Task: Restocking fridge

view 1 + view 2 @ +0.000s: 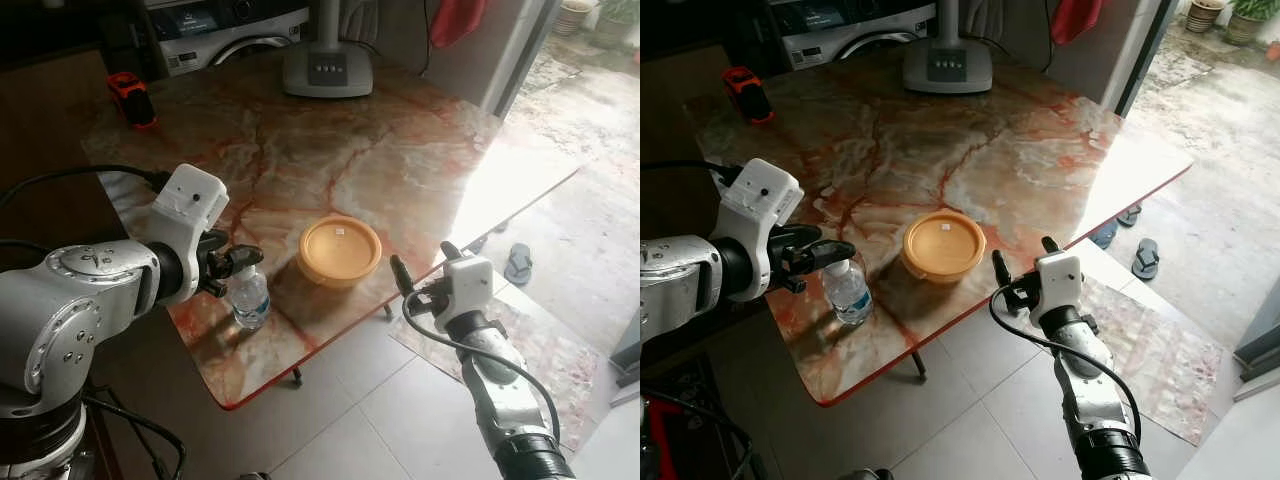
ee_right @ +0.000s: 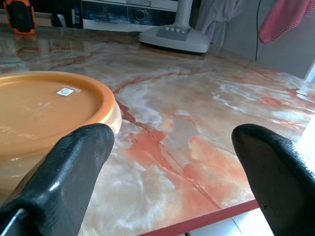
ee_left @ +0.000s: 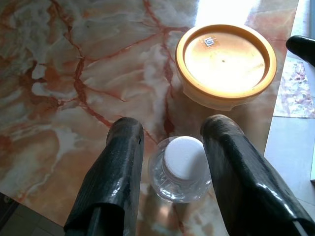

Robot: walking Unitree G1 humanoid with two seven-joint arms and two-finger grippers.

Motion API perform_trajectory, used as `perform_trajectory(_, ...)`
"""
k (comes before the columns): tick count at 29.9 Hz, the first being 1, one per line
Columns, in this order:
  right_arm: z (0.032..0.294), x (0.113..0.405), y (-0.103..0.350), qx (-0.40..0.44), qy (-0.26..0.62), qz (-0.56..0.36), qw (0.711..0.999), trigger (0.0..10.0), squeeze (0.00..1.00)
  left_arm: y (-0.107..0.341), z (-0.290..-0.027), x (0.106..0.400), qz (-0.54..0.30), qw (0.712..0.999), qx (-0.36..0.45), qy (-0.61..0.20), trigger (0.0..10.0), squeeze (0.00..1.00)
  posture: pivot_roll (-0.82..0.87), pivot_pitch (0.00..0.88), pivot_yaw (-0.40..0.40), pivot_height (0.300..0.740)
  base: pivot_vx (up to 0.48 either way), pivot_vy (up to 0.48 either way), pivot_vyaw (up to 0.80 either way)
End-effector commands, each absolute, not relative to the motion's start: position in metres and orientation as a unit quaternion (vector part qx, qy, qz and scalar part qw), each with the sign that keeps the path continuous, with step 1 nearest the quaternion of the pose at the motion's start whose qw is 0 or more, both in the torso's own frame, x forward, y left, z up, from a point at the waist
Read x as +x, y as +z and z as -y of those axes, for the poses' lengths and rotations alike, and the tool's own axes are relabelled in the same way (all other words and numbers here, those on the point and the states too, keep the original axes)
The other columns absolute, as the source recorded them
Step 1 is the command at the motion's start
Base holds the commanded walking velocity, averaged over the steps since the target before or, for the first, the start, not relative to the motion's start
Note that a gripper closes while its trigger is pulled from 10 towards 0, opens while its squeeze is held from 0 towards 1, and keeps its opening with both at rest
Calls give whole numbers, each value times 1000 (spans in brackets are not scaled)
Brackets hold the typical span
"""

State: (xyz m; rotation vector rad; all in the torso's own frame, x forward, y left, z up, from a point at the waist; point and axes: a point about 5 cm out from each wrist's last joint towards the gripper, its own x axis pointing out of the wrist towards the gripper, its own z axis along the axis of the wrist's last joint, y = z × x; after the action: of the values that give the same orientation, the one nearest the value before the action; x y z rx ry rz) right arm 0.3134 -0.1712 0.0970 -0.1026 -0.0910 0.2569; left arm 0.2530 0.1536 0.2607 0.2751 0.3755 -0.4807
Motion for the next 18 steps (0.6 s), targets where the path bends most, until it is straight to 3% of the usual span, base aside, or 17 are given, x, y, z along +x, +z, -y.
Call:
perform_trajectory(1,173,314,96,-55,129,43,989,10000,0,262,-153,253,-179,946,135,-233,10000,1000,98,85,-43,740,0,0,0)
perform_trajectory(3,174,314,96,-57,130,42,989,10000,0,263,-152,254,-178,948,127,-231,10000,949,98,85,-43,740,0,0,0)
perform_trajectory(4,174,314,96,-57,130,43,989,10000,0,262,-152,254,-181,949,117,-231,10000,0,96,84,-45,740,0,0,0)
perform_trajectory(18,175,314,97,-59,133,42,988,10000,0,255,-153,254,-192,946,141,-219,10000,0,97,87,-51,740,0,0,0)
